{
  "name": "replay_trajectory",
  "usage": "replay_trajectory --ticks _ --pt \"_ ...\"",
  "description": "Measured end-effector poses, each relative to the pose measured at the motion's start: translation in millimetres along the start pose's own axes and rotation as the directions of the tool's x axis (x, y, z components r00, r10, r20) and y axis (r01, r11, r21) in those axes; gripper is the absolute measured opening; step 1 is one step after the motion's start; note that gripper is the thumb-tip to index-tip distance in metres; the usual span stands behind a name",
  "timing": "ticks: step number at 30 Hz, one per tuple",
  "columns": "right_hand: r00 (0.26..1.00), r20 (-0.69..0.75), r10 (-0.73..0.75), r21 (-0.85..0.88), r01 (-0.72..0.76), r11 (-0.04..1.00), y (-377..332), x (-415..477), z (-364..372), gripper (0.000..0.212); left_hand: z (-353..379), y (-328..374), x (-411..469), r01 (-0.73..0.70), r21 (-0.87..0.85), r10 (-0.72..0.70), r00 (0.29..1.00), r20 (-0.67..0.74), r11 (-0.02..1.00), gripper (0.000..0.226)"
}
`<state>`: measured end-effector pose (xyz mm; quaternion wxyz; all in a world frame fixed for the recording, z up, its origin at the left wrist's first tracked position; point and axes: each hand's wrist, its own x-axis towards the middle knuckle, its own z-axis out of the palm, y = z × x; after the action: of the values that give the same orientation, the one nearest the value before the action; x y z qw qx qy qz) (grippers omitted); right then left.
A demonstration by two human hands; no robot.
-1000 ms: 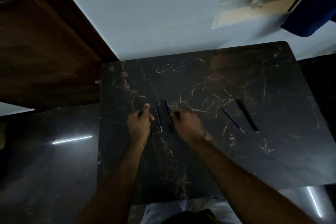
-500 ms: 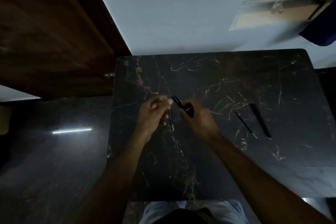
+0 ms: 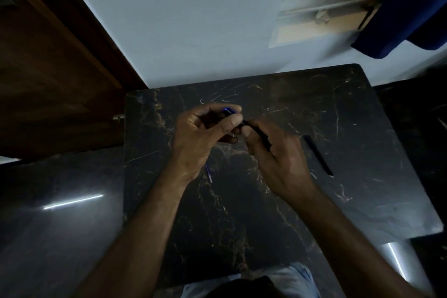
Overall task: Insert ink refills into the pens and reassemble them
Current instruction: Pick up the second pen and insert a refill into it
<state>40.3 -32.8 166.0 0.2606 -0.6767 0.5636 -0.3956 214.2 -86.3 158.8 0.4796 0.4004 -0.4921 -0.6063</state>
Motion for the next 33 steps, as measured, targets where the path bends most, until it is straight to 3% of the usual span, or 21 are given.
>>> replay_trajectory --ticks 9,15,19,22,23,25,28,33 --pt "0.999 -0.038 -0.017 -0.132 0.012 0.991 -13 -3 -18 0.028 10 4 -8 -0.044 -0.056 0.043 0.999 -0.031 0.997 0.013" --pt "0.992 -0.007 0.129 -0.143 -0.129 0.981 -8 -3 -26 0.045 27 -9 -12 -0.005 -0.099 -0.007 0.993 -0.115 0.995 0.014" --pt "0.979 0.017 0.201 -0.142 -0.197 0.970 0 -8 -32 0.056 22 -20 -8 -0.002 -0.110 -0.002 0.999 -0.035 0.994 0.013" --pt "0.952 0.123 0.281 -0.026 -0.280 0.960 12 -21 -41 0.056 -4 -39 9 0.083 -0.231 -0.104 0.991 -0.080 0.969 0.018" --pt "0.945 0.152 0.290 0.032 -0.298 0.954 17 -28 -45 0.051 -16 -50 16 0.129 -0.208 -0.151 0.984 -0.097 0.970 0.019" --pt "0.944 0.168 0.283 0.127 -0.305 0.944 24 -43 -51 0.041 -37 -77 27 0.214 0.063 -0.207 0.973 -0.097 0.975 0.021" --pt "0.951 0.148 0.272 0.195 -0.298 0.935 29 -59 -56 0.032 -50 -114 32 0.199 0.525 -0.255 0.966 0.036 0.827 0.020" --pt "0.925 0.094 0.368 0.377 -0.375 0.847 26 -68 -54 0.019 -51 -149 39 0.074 0.732 -0.234 0.965 0.118 0.677 0.018"
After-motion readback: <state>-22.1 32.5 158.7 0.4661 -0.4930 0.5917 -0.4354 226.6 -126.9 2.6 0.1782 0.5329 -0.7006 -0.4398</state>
